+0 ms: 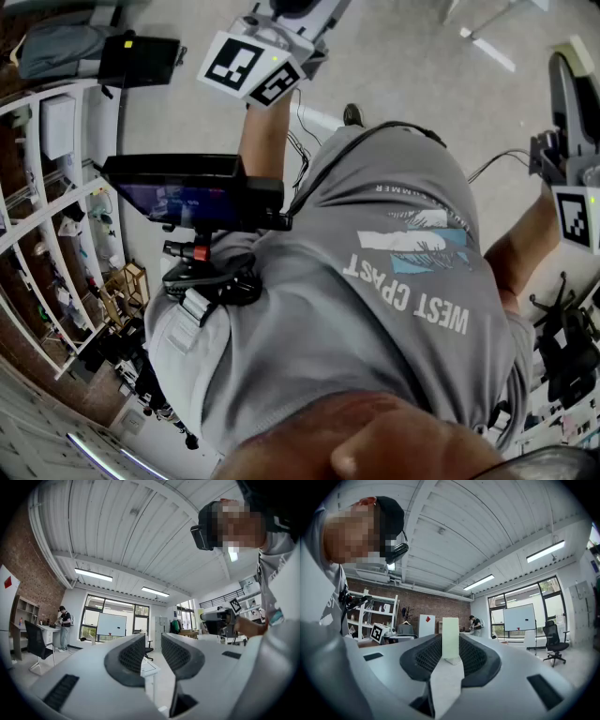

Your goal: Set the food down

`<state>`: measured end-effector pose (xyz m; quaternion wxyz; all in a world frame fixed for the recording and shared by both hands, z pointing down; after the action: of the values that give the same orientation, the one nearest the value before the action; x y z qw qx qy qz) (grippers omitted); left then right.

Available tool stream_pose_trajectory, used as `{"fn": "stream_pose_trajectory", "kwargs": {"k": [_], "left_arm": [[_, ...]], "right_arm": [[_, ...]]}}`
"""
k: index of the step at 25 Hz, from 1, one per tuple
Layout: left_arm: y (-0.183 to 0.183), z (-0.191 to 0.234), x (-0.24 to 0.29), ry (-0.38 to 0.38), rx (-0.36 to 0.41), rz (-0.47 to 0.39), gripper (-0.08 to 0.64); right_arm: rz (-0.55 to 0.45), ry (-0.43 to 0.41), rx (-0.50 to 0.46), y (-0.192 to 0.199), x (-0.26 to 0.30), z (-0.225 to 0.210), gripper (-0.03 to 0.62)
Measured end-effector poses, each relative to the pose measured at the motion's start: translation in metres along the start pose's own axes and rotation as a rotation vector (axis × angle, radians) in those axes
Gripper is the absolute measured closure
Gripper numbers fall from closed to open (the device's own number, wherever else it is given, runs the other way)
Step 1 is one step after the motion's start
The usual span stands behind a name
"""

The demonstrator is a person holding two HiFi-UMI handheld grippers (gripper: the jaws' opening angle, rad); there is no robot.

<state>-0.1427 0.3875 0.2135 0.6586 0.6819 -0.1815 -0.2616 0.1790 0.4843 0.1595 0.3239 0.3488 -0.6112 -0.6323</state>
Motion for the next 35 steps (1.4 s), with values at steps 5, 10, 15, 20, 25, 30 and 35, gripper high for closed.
{"fn": "stream_pose_trajectory", "kwargs": {"k": [5,10,15,20,25,30,35], "left_arm": [[-0.001,-0.003,0.005,-0.001,0.047,0.008,0.448],[-0.002,-0.023,0.017,0.013,0.065,0.011,0.448],[-0.003,-0.03,0.039,0.011,0.098,0.016,0.46],[0.017,-0.039,0.054,0.009,0.155,0.008,0.551],[0.004,-0.02,0.048,-0.002,0.194,0.008,0.552],[0.016,-0.029,0.068,-0.008,0.225,0.026,0.552],[0.022,0.022,0.069,0.025,0.256,0.005,0.554]], "right_arm": [[0.028,0.016,-0.048,0.004,0.004,0.002,0.485],[0.035,0.023,-0.046,0.005,-0.012,-0.004,0.485],[0.031,0.0,-0.024,0.005,-0.009,-0.023,0.485],[0.029,-0.024,-0.06,0.024,-0.006,-0.029,0.485],[0.045,-0.041,-0.094,0.012,0.026,-0.009,0.485],[0.051,-0.029,-0.101,0.017,0.017,-0.029,0.485],[0.062,-0.022,-0.087,0.031,0.06,-0.026,0.485]]}}
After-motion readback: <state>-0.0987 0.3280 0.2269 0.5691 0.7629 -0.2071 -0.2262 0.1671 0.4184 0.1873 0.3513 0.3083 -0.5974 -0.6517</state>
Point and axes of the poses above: the fingertips, and each gripper's own axes: x forward along the fingers, z to its left, y out of its underside, the point moved 8 cm from there along -x, backward along the fingers, and after that the axes turned 1 degree about -y, right-handed, at the moved point
